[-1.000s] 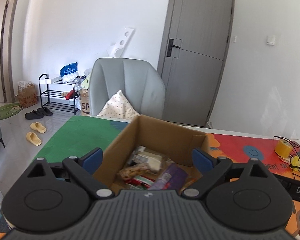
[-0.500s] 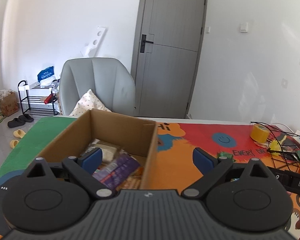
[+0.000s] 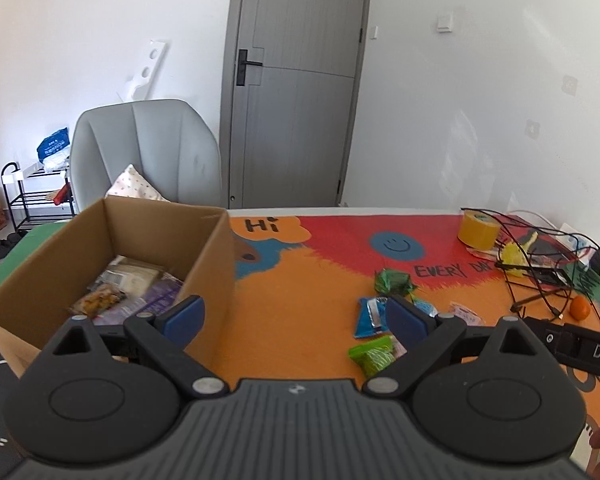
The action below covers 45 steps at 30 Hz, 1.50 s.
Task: Organize snacks
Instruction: 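Move both tools back toward the remaining snacks, then grasp green-wrapped cake with left gripper while right gripper grasps pink-wrapped cake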
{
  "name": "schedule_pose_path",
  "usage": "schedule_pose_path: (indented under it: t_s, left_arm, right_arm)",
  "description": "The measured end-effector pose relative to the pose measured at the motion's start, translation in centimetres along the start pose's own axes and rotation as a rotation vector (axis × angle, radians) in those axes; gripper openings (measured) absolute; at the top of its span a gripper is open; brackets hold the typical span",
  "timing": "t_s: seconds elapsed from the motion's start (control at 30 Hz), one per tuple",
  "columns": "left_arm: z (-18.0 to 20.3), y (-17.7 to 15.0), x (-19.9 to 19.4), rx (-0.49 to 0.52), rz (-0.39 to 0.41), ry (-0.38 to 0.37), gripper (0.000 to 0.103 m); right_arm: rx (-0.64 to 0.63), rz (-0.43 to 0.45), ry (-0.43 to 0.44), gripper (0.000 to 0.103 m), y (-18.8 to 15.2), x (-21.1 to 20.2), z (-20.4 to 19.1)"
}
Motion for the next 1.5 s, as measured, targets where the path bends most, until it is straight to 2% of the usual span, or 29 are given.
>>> schedule_pose_path:
  t_s: [0.37, 0.7, 0.93, 1.0, 1.07, 1.1, 1.2, 1.33, 1.5]
  left_arm:
    - [2.6, -1.1, 3.5, 0.039, -0.074, -0.041, 0.096]
    - [4.0, -2.2, 7.0, 0.047, -0.120, -0.021, 0.092]
    - [4.4, -2.4, 8.8, 0.043, -0.147, -0.032, 0.082]
    - [4.5, -2.5, 9.3, 0.048, -0.159, -0.034, 0.074]
    - [4.5, -2.6, 9.8, 0.040, -0.175, -0.055, 0.060]
    - [4.5, -2.6, 9.9, 0.033, -0.176, -0.073, 0.058]
    - [4.8, -2.4, 9.9, 0.043, -0.173, -0.101, 0.039]
    - [4.5, -2.2, 10.0, 0.034, -0.179, -0.115, 0.036]
    - [3.8, -1.9, 10.2, 0.025, -0.167, -0.099, 0.036]
  right_arm:
    - [0.020, -0.026, -0.032, 0.103, -0.2, 1.6, 1.7]
    - [0.011, -0.050, -0.038, 0.101, 0.1, 3.3, 2.0]
    - [0.017, -0.075, -0.037, 0.101, 0.1, 4.5, 2.4]
    - [0.015, -0.079, -0.035, 0.101, 0.1, 4.9, 2.4]
    - [0.015, -0.084, -0.034, 0.101, 0.3, 5.3, 2.3]
    - [0.017, -0.086, -0.033, 0.101, 0.3, 5.5, 2.3]
    - [0.017, -0.092, -0.025, 0.098, 0.6, 6.2, 2.2]
    - [0.013, -0.099, -0.016, 0.097, 0.9, 6.9, 1.7]
    - [0.004, -0.103, -0.009, 0.097, 1.3, 7.7, 0.9]
Point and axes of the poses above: each gripper's, at about its wrist camera, not at the fingertips, and x roughly the way its jaws point, z to its right, y to its top, the point moved 6 cm from there along x, roughly the way its jaws point, and after that the axes turned 14 degrees about -z, right-handed, at the moved point
